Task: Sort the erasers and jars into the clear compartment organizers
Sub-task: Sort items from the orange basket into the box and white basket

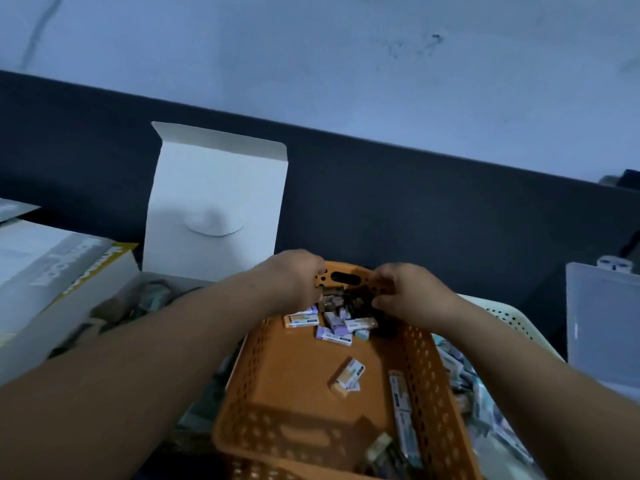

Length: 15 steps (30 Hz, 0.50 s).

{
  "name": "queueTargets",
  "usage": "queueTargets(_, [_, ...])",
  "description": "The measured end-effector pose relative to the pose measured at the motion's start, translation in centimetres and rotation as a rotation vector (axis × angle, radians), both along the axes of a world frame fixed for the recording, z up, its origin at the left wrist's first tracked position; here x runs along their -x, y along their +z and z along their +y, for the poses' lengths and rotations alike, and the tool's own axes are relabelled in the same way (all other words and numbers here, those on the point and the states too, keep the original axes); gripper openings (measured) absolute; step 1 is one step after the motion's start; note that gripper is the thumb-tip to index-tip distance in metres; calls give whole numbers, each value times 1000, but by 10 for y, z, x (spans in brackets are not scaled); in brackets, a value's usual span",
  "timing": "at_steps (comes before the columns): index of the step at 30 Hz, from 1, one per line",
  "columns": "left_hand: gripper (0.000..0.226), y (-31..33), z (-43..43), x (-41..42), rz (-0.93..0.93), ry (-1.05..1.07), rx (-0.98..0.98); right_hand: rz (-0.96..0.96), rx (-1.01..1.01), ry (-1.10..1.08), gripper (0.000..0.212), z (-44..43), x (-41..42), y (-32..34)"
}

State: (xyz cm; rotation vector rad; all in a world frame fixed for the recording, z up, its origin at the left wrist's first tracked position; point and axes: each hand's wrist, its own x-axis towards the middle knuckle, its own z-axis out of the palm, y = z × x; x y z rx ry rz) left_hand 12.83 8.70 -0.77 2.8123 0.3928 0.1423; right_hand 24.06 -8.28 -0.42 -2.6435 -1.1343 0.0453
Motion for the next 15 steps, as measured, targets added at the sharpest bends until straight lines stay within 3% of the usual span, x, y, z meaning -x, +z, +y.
queueTargets(5, [36,-10,2,-22,85,-5,-133,-227,282,58,40,7,-14,-14])
queueTargets(15, [37,-26,7,-32,19,-94,-429,-267,445,96,16,12,-21,-19])
